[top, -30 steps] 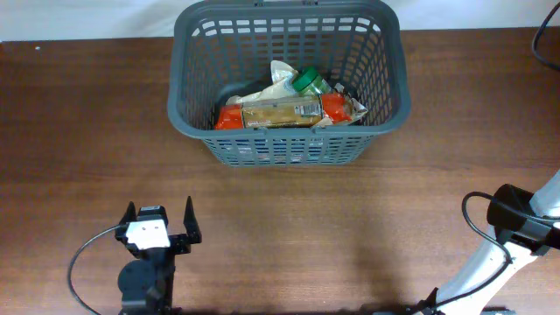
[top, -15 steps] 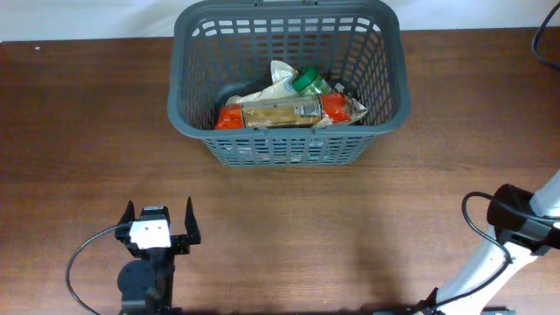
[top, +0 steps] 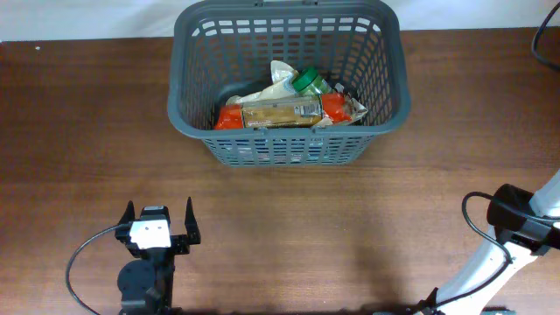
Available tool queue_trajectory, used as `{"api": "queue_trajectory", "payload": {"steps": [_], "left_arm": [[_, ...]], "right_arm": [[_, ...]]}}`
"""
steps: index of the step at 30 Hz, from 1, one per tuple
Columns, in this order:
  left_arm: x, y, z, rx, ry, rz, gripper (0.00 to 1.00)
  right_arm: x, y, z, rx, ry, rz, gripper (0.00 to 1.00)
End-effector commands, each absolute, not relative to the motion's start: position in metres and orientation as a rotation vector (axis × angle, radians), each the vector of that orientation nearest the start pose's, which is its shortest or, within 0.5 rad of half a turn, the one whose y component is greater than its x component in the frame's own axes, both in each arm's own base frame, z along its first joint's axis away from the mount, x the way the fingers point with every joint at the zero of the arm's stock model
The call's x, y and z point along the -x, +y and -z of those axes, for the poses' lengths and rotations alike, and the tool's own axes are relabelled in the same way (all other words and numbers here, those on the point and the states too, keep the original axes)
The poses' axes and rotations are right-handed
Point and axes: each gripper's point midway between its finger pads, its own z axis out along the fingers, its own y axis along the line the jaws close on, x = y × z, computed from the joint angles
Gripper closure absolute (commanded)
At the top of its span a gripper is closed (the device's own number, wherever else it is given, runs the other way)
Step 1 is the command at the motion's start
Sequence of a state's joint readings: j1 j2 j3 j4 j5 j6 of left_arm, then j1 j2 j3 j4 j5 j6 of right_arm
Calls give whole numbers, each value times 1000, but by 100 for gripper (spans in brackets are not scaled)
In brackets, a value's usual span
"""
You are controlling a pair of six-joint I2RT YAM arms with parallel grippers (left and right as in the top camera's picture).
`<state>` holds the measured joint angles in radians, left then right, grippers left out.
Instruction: Pack container
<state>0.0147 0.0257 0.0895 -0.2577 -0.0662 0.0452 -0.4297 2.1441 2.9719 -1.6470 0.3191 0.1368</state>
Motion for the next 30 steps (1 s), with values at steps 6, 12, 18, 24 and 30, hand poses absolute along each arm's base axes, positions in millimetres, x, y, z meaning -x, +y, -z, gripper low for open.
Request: {"api": "queue_trajectory", "payload": {"steps": [6, 12, 18, 24, 30], "left_arm": [[-238, 14, -147, 4, 1763, -109, 1], [-238, 14, -147, 4, 1763, -109, 1], [-238, 14, -147, 4, 1763, -109, 1], [-238, 14, -147, 4, 1763, -109, 1], [-238, 14, -147, 4, 1763, -109, 1]], "right_arm": [[-382, -234, -386, -830, 2244, 507, 1], [-358, -223, -422, -817, 2154, 505, 1], [-328, -206, -463, -792, 2050, 497, 1], [-299, -173, -503, -721, 1950, 460, 1], [-275, -129, -534, -604, 1875, 382, 1]]}}
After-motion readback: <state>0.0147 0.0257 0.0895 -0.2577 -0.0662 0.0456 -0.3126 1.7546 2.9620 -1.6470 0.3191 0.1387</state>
